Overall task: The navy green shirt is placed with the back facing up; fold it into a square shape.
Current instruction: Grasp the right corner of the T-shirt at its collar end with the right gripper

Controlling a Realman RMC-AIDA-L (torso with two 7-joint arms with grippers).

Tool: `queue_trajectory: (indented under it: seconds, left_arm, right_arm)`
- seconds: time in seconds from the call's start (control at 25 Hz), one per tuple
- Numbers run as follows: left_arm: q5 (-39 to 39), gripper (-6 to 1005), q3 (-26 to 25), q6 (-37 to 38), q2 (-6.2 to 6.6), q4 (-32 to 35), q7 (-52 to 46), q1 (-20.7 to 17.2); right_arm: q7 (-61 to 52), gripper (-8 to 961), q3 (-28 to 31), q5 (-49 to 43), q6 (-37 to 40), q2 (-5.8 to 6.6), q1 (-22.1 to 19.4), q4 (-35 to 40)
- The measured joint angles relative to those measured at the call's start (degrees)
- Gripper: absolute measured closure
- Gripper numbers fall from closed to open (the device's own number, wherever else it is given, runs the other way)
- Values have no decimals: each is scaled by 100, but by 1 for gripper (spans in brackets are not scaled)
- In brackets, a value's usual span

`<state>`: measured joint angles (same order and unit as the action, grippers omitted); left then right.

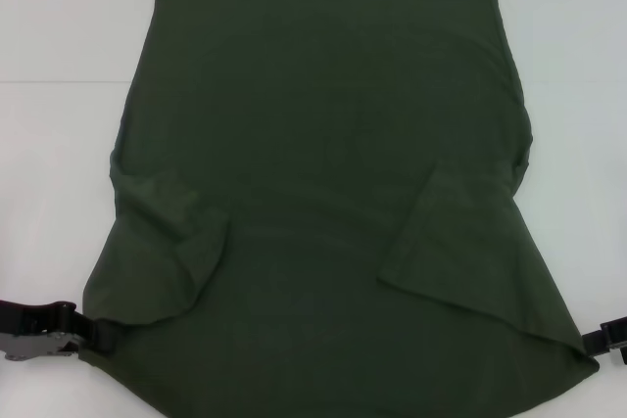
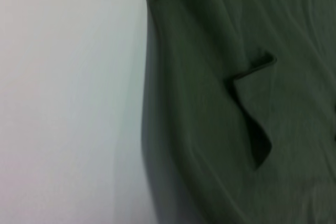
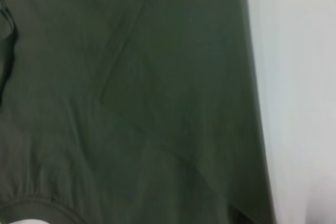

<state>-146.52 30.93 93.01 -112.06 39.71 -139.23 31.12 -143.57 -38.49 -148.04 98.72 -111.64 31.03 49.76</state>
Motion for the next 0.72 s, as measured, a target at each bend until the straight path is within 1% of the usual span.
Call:
queue_trajectory:
  seconds: [0.2,0.28,0.44,0.72]
  left_arm:
    - [0,956,0,-5,0,2,-8,6]
    - [0,956,0,-8,0,2,-2,9]
    - [0,955,0,-13,0,-5,21,9]
    - [0,955,1,-25,-5,-4,21,8]
  right_arm:
    - [123,203,-75,-4,-127,-133,10,-1]
    - [148,207,-117,-9,-171,-169,15,0]
    - [154,214,-221,-15,-285,-175,-9,-59]
    - [154,227,-221,-15,-397,-154,-47,-82]
